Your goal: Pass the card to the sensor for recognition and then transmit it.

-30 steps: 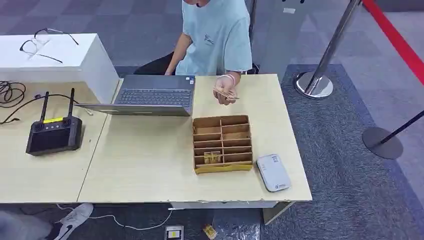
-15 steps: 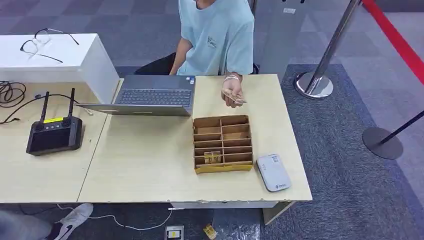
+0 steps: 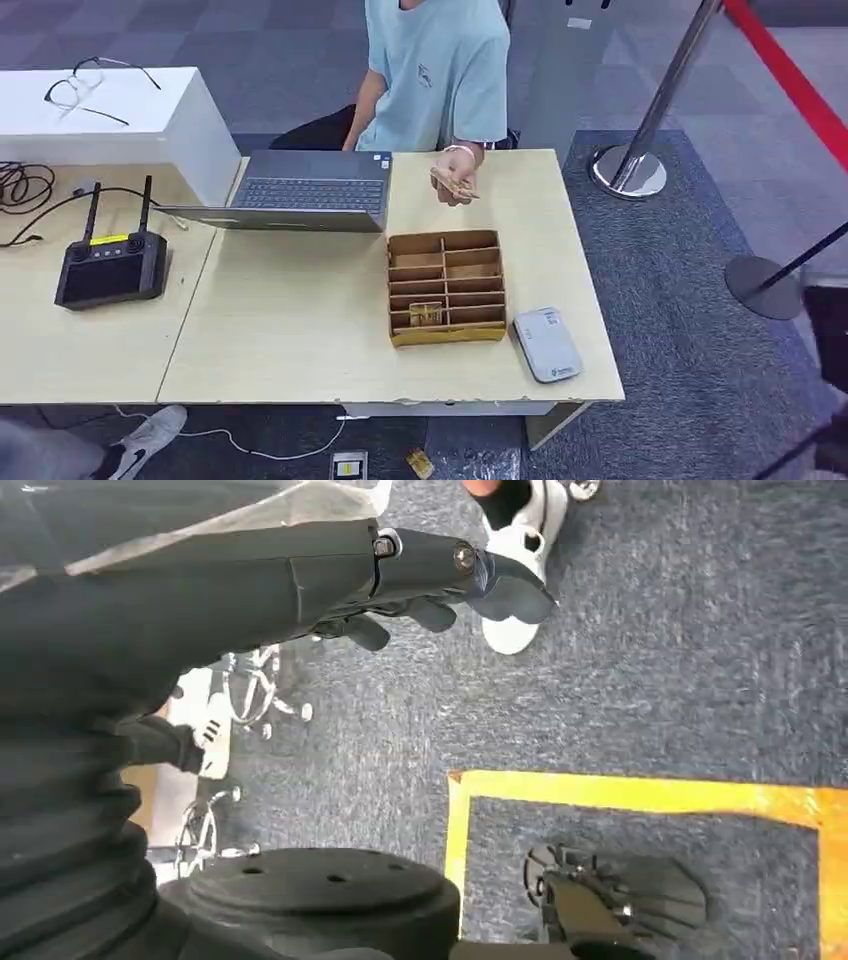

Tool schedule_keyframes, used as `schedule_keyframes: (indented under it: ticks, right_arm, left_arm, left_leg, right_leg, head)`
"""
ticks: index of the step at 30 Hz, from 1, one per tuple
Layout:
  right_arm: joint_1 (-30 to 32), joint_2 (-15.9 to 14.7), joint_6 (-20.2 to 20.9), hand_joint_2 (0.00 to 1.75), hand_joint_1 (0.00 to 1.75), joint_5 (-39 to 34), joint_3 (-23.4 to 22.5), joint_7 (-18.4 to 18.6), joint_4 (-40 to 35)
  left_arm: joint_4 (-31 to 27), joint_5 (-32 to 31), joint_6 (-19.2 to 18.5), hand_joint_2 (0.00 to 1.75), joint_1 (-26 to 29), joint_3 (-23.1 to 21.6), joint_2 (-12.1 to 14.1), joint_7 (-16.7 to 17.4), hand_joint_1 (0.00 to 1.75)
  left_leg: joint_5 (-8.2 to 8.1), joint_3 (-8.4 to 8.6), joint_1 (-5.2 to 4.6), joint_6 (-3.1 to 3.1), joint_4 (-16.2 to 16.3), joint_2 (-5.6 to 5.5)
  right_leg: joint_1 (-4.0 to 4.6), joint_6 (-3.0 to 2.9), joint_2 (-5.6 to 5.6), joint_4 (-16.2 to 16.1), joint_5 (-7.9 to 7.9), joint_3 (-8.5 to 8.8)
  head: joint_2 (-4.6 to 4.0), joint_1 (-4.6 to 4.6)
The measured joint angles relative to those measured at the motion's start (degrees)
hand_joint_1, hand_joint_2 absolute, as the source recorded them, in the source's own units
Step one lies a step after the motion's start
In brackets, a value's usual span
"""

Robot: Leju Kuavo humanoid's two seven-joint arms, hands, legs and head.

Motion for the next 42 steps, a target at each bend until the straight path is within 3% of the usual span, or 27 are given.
schedule_keyframes:
  ticks: [2,7,13,18,28,42]
  right_arm:
    - [-2.3,-2.8,2.3,1.75,0.00,-0.9,6.4,0.2,0.0]
    - [-9.8,-6.1,6.7,1.75,0.00,-4.5,20.2,-0.3,1.8]
    - [-16.0,-6.3,7.2,1.75,0.00,-8.3,34.2,-2.9,7.4]
    - [-19.4,-5.4,6.1,1.75,0.00,-9.7,41.2,-5.6,12.7]
    - [-23.5,-2.1,3.7,1.75,0.00,-9.1,49.7,-7.8,21.8]
    - [-24.3,1.7,-0.8,1.75,0.00,-9.4,54.5,-9.5,30.8]
  left_arm:
    - [0.0,0.0,-0.2,1.75,0.0,-0.1,0.0,-0.1,0.00]
    - [0.0,-0.7,-0.7,1.75,-0.1,-0.6,0.0,-0.5,0.00]
    - [0.0,-1.2,-1.3,1.75,-0.1,-1.6,0.0,-0.7,0.00]
    - [0.1,-2.0,-1.5,1.75,-0.2,-2.2,0.1,-0.8,0.00]
    - [0.1,-2.8,-1.4,1.75,-0.2,-3.4,0.6,-1.7,0.00]
    - [0.1,-3.0,-1.6,1.75,-0.2,-4.7,1.0,-1.1,0.00]
  left_leg:
    - [0.03,-0.02,0.02,0.00,0.0,-0.09]
    - [0.03,-0.05,0.05,0.00,0.0,-0.07]
    - [0.03,-0.08,0.06,0.00,0.0,-0.09]
    - [0.02,-0.10,0.06,-0.01,0.0,-0.04]
    - [0.04,-0.11,0.07,-0.03,0.0,-0.04]
    - [0.04,-0.10,0.07,-0.03,0.0,-0.01]
  right_leg:
    - [0.02,0.01,-0.10,0.0,0.01,0.00]
    - [0.05,0.00,-0.11,0.0,0.01,-0.06]
    - [0.06,-0.01,-0.12,0.0,0.00,-0.12]
    - [0.07,-0.01,-0.10,0.0,0.00,-0.14]
    - [0.07,-0.01,-0.06,0.0,0.01,-0.14]
    - [0.06,-0.01,-0.04,0.0,0.01,-0.16]
  head:
    - [0.00,0.00]
    - [0.00,0.04]
    - [0.00,0.00]
    - [0.00,0.00]
    - [0.00,0.00]
    - [0.00,0.00]
